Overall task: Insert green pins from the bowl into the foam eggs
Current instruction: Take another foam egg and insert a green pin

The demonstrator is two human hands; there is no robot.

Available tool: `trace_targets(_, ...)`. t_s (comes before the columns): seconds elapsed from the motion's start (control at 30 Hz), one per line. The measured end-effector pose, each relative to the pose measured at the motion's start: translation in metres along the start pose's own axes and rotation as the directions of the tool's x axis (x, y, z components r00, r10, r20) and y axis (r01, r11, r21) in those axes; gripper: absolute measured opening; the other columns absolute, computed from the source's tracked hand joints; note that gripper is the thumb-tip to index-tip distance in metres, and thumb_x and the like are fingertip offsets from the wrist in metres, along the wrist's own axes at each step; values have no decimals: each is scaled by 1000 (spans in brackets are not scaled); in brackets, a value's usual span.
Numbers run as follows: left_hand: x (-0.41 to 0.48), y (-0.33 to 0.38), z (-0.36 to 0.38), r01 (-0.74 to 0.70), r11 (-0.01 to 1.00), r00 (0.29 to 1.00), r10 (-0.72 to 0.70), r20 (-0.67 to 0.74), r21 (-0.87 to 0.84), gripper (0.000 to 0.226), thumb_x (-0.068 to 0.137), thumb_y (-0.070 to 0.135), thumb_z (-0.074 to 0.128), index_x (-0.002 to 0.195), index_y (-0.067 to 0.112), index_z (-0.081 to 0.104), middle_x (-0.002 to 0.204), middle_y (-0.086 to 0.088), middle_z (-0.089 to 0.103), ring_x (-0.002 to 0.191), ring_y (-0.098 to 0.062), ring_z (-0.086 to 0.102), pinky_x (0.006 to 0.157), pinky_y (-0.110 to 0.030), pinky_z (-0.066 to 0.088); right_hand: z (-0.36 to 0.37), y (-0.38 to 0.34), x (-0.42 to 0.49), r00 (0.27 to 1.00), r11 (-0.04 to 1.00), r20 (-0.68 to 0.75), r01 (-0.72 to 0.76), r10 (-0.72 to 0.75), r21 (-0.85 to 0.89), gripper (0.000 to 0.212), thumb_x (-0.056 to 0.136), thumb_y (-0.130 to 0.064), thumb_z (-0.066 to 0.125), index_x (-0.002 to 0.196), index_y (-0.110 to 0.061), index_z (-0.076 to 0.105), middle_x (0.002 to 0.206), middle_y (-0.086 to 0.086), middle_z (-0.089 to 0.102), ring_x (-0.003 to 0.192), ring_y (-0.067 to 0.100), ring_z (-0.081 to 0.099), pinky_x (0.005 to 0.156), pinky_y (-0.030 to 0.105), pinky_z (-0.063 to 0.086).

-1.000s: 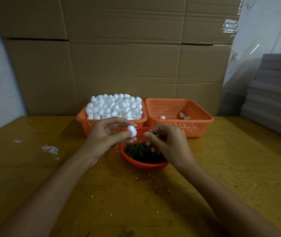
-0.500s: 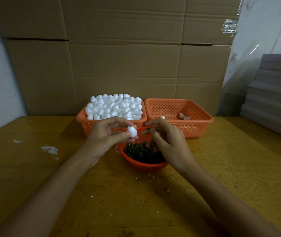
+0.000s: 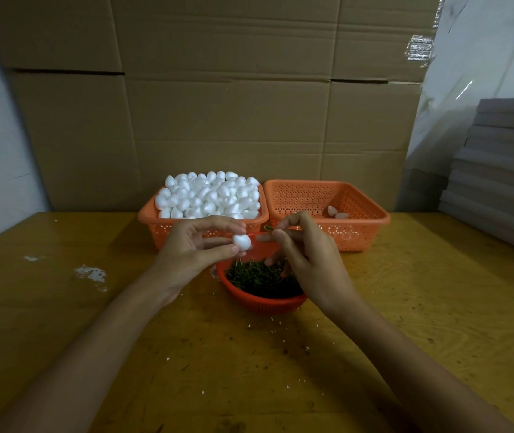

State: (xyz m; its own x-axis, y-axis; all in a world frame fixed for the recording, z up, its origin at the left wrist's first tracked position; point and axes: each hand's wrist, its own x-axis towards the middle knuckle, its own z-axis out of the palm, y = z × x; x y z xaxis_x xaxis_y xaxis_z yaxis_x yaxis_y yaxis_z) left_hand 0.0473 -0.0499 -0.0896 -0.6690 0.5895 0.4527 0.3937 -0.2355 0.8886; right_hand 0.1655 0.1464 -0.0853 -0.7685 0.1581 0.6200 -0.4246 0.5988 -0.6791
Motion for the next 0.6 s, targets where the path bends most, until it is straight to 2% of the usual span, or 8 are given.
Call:
trace_targets(0.27,0,-1,-2,-14,998,1000,15,-10,53,25,75,8,87,99,17,83,125,-7,74,115,-29,74,95,-52,61,1,2,1,1000,999,-1,-2,1,-41,6,108,-21,53,106,-16,51,101,-4,79,74,12,76,56,35,60)
trace_targets(0.33,0,-1,-2,-10,997,1000,11,-19,78,31,76,8,90,103,19,81,120,-7,76,112,-28,75,94,-59,60,1,3,1,1000,999,-6,-7,7,-46,7,108,-22,53,106,-16,52,101,-5,79,74,12,76,56,37,60)
trace_targets(0.43,-1,2,-2,-3,997,1000,4,-20,72,45,74,17,89,117,22,75,114,-9,75,105,-32,76,91,-76,52,2,4,1,1000,999,-10,-20,19,-49,7,108,-22,54,105,-16,52,100,-6,79,72,13,75,56,42,60)
trace_targets(0.6,-3,5,-1,-2,998,1000,3,-9,69,59,71,20,89,127,21,68,110,-9,74,100,-30,75,84,-87,45,2,4,1,1000,999,-4,-13,13,-51,7,108,-22,54,105,-15,52,100,-6,79,73,13,75,55,38,60)
